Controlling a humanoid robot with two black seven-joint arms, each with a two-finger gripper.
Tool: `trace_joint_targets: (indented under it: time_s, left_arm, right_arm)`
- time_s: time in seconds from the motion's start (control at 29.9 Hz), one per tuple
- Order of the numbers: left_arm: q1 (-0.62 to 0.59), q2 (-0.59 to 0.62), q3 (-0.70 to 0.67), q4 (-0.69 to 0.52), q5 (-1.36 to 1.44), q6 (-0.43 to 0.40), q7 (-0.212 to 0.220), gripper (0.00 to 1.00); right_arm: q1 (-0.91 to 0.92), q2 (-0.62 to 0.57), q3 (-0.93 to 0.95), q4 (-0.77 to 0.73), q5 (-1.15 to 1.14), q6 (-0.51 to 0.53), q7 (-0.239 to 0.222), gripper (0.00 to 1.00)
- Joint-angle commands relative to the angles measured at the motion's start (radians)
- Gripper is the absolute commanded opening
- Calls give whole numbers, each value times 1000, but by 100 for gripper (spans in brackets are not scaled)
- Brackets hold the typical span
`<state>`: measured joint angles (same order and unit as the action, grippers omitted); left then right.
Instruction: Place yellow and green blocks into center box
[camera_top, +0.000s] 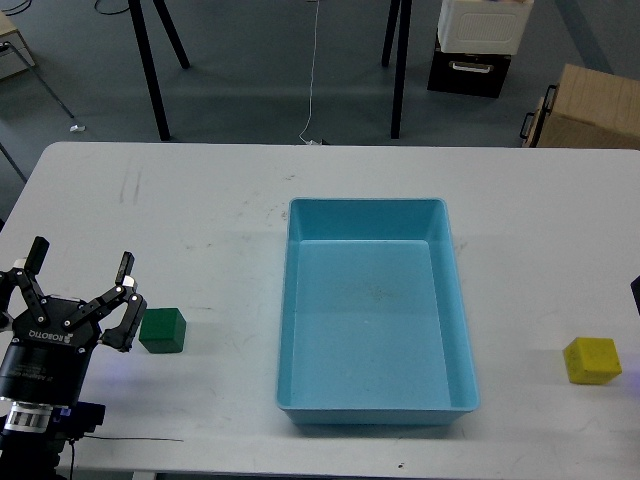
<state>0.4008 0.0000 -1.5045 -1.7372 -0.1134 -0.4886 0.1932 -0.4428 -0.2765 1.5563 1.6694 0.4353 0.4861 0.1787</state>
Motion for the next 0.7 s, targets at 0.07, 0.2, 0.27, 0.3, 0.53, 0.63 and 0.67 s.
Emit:
trace_joint_targets:
  time_s: [0.07,0.2,0.27,0.3,0.53,0.63,0.67]
  left_arm:
    - [-2,0,-5,1,0,0,-15,100]
    - [-23,0,-2,1,-2,0,-29,100]
    - [-28,0,0,1,-2,0,-26,100]
    - [-30,0,1,1,-2,0,-24,100]
    - [-68,0,7,1,-2,0,-24,100]
    - [-86,0,9,1,-2,0,-23,100]
    - [-94,0,9,2,-2,0,-23,100]
  right_arm:
    - [3,5,-2,-5,-3,3,-11,100]
    - [3,3,-1,-23,-4,3,-16,100]
    - [6,-18,-16,-43,-9,3,-37,100]
    - [12,-38,-18,-45,-9,3,-54,100]
    - [142,-409,-97,-72,-24,3,-100,100]
    - [222,-553,-159,-82,-58,0,-100,100]
    - [269,-599,-191,-85,-79,-47,-100,100]
